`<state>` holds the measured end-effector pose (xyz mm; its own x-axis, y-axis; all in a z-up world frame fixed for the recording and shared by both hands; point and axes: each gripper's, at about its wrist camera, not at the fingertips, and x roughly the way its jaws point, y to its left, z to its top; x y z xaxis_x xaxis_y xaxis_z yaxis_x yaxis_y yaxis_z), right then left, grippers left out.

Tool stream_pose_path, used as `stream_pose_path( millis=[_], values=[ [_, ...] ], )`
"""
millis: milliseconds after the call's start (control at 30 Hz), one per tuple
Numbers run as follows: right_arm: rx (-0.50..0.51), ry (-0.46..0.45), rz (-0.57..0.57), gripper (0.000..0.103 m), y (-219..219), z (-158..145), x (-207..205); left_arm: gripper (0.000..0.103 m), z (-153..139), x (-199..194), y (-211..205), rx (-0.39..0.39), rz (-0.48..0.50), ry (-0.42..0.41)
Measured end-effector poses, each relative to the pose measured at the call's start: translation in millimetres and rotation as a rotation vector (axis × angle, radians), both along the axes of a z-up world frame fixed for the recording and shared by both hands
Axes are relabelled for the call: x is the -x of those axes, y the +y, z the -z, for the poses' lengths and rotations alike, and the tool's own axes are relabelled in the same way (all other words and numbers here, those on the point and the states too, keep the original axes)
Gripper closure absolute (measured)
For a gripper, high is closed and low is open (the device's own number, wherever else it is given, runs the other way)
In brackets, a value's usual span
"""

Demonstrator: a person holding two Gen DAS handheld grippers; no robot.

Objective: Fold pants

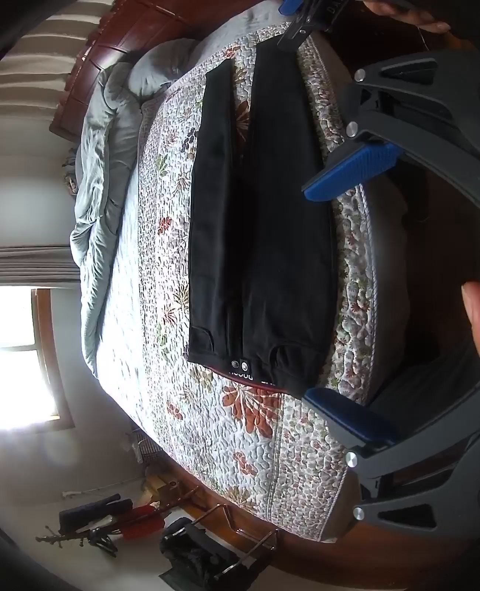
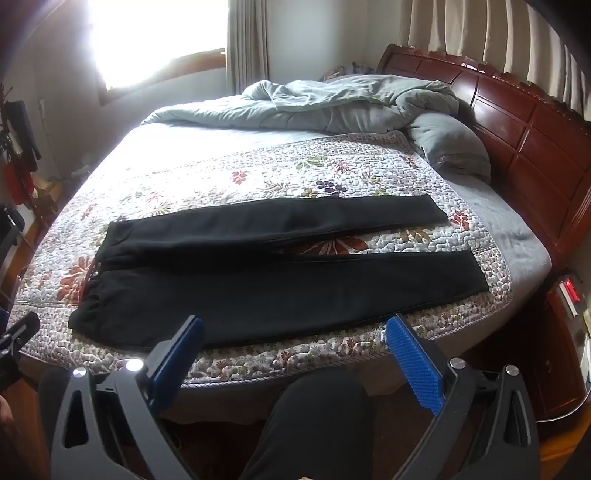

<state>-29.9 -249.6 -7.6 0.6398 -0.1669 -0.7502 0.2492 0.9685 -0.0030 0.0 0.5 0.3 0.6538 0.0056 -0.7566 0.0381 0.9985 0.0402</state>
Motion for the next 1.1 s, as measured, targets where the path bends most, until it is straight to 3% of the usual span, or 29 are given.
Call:
stream_pose_path(
  millis=[1100],
  values=[
    [-0.002, 0.009, -0.002, 0.004, -2.3, 8.7, 0.3, 0.002, 4.5, 0.0, 1.4, -0.006, 0.000, 0.001]
  ],
)
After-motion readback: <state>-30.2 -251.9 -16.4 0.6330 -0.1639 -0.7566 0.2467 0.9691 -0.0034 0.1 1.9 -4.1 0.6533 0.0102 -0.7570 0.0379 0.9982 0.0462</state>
